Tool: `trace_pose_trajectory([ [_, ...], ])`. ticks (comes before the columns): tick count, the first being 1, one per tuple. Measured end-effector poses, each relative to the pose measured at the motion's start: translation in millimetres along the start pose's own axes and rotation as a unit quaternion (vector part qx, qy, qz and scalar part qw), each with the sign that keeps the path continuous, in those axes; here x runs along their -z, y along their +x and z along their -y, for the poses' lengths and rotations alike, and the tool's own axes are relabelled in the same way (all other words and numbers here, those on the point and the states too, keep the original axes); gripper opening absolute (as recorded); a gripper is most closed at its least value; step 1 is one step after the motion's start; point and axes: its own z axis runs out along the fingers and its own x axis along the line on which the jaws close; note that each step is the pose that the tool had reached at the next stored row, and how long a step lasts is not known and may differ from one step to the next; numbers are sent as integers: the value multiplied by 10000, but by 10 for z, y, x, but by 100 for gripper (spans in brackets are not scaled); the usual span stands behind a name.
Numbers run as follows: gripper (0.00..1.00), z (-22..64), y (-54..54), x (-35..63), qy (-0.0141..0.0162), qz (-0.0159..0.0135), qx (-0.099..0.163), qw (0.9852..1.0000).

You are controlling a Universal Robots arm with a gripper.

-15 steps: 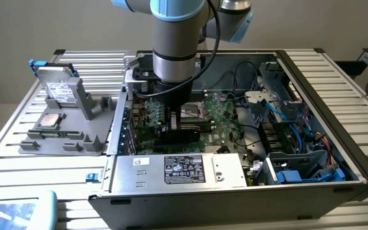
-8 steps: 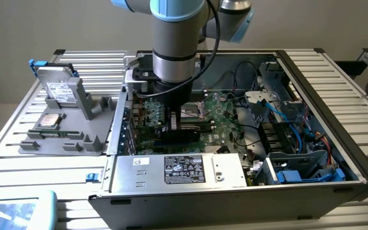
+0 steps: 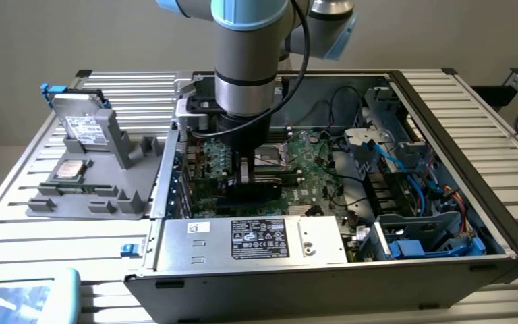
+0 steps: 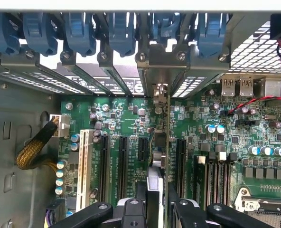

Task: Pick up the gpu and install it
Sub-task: 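Insert the gpu into the slot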

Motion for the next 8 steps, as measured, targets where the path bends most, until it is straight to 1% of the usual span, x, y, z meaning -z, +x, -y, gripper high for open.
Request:
trace_pose_trajectory([
  [8, 27, 0, 0, -2, 0, 0, 2, 10000],
])
